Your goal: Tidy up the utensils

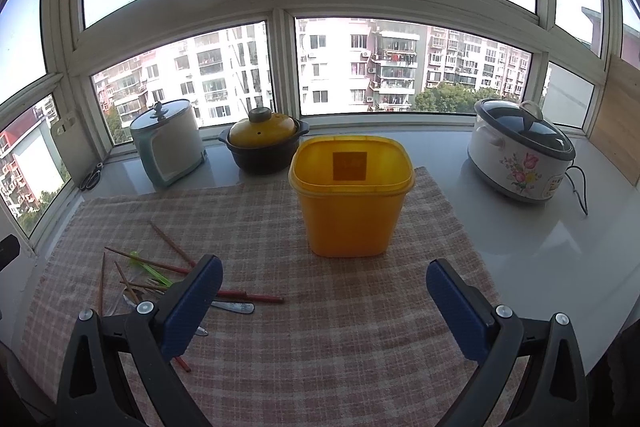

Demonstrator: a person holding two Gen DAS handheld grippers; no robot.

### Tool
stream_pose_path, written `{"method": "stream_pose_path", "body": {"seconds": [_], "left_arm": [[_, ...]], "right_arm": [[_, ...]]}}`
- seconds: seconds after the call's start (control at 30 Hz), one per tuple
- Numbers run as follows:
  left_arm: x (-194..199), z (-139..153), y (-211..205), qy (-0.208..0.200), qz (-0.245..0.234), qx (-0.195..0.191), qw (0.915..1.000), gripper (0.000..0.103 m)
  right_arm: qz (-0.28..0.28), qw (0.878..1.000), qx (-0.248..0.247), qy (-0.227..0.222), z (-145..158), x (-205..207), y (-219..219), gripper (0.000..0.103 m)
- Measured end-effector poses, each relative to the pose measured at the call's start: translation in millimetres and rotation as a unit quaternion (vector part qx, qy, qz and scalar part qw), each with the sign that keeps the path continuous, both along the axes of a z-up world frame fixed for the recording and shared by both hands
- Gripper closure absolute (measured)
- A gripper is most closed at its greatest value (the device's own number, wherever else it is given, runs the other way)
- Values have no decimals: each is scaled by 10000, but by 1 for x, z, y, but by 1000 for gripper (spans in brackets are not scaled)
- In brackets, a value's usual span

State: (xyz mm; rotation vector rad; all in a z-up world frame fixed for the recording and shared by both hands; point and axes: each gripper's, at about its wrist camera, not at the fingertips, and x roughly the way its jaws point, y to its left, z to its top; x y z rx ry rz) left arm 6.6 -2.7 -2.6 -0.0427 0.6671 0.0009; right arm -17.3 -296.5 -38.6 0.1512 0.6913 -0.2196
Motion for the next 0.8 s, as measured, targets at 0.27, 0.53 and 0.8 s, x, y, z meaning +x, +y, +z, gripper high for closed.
{"method": "stream_pose_path", "body": {"seconds": [0.27, 0.53, 0.8], "left_arm": [[0, 0, 0, -1, -5, -12, 10000, 0], [0, 0, 0, -2, 3, -21, 10000, 0], [0, 0, 2, 6, 5, -31, 10000, 0]], "right_arm": [[36, 10000, -17, -9, 1, 1, 1, 0], [70, 10000, -16, -17, 1, 3, 1, 0], [90, 10000, -8, -10, 0, 5, 1, 0]]}}
